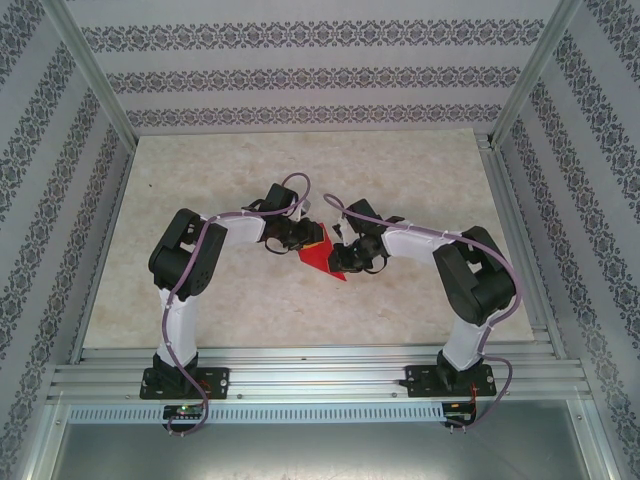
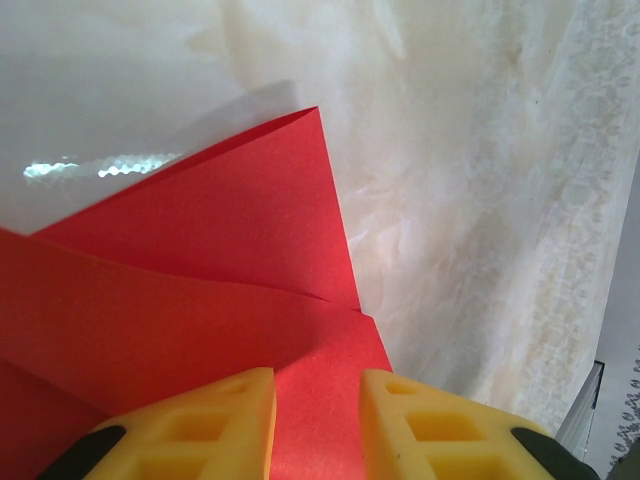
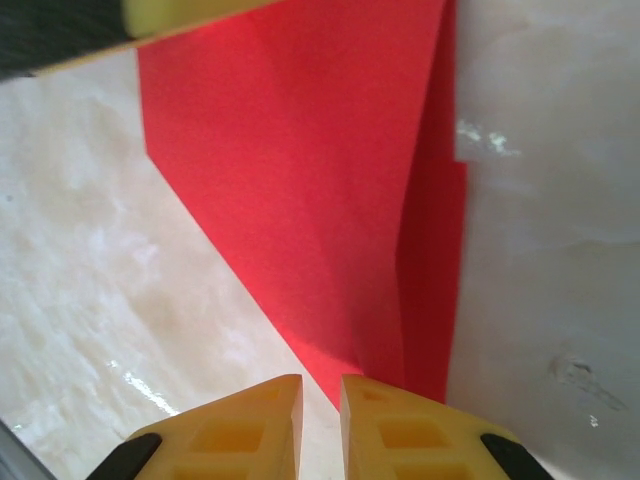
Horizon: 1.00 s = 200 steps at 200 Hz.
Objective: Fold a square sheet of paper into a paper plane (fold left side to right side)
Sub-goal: Fourth fold the wing at the center of the table.
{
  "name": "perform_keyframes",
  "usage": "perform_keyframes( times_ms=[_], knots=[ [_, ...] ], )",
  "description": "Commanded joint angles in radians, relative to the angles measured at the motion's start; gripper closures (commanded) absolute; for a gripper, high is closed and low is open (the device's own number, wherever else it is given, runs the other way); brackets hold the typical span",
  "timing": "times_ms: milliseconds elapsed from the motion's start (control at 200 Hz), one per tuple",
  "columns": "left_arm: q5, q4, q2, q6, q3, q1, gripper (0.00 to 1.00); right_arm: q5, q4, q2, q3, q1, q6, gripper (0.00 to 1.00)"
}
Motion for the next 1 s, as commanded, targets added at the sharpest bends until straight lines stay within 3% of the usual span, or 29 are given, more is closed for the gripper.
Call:
perform_keyframes(
  times_ms=[0, 804, 994],
  knots=[
    [-0.073, -0.067, 0.075, 0.029, -0.015, -0.011, 0.7, 0.07, -0.055, 0.014, 0.034, 0.006, -0.039, 0.82],
    [-0.077, -0.081, 0.08, 0.038, -0.009, -0.01, 0.7, 0.029, -0.015, 0.062, -0.02, -0.01, -0.027, 0.82],
    [-0.086, -0.092, 0.08, 0.044, -0.008, -0.004, 0.7, -0.055, 0.055, 0.063, -0.094, -0.052, 0.003, 0.82]
  ],
)
